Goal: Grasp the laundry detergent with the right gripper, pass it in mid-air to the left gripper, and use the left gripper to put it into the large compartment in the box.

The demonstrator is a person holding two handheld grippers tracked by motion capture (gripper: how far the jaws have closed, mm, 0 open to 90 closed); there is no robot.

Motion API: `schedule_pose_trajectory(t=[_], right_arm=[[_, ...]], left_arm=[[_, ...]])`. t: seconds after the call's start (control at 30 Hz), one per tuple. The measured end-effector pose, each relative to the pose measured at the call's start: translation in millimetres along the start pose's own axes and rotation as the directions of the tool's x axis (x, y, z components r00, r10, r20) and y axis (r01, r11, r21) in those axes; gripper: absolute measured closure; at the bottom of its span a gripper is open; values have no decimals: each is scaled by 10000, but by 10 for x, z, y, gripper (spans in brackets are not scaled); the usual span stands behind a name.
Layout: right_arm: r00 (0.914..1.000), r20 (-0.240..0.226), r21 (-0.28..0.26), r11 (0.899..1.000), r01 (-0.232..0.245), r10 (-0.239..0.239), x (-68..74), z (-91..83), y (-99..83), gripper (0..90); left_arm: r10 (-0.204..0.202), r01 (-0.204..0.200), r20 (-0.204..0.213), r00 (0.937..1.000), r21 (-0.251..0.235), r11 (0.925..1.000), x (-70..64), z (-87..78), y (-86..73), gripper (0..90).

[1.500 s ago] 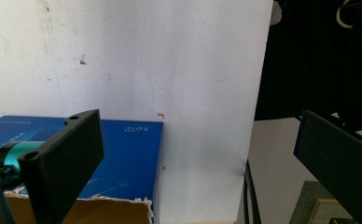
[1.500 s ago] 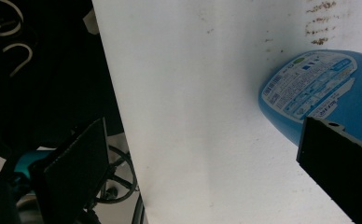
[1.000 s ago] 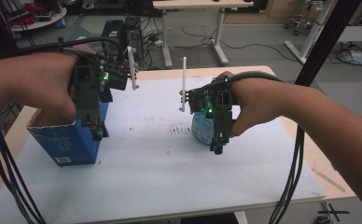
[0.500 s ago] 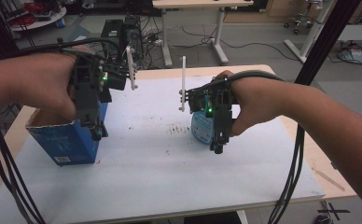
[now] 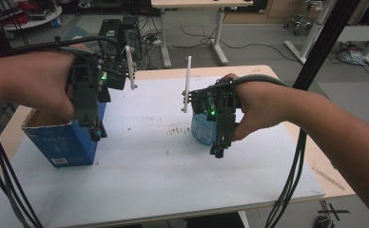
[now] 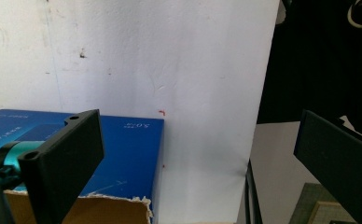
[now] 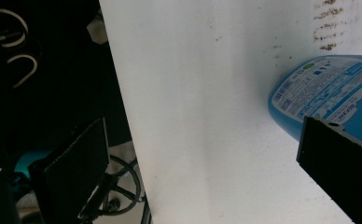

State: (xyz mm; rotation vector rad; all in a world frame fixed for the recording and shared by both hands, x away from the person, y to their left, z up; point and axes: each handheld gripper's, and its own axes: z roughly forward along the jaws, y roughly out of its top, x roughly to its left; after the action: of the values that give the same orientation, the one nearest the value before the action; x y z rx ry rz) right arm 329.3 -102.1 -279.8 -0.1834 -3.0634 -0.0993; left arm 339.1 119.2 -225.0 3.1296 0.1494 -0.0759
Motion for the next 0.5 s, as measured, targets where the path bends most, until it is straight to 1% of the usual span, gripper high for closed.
schedule_pose_trajectory(t=[0.03, 0.13, 0.3, 0.4, 0.5], right_arm=[[10000, 20, -104, 9999, -20, 21, 5, -2, -20, 17], [9996, 23, -410, 9988, -273, 274, 29, -12, -88, 17], [9978, -33, -914, 9936, -667, 666, 59, -14, -234, 17], [9960, -38, -1235, 9883, -891, 893, 59, -12, -341, 17], [9912, -16, -1530, 9795, -1308, 1321, 47, -21, -457, 17]], left_arm=[[28, -28, -34, 10000, -21, 10000, 4, 3, 1, 17], [13, -13, -26, 10000, 2, 10000, 11, 4, 5, 17], [-7, 7, -26, 10000, 0, 10000, 16, 1, 5, 17], [-65, 65, -29, 10000, 6, 10000, 20, 4, -2, 17], [-60, 61, -34, 10000, 45, 10000, 27, 0, -4, 17]])
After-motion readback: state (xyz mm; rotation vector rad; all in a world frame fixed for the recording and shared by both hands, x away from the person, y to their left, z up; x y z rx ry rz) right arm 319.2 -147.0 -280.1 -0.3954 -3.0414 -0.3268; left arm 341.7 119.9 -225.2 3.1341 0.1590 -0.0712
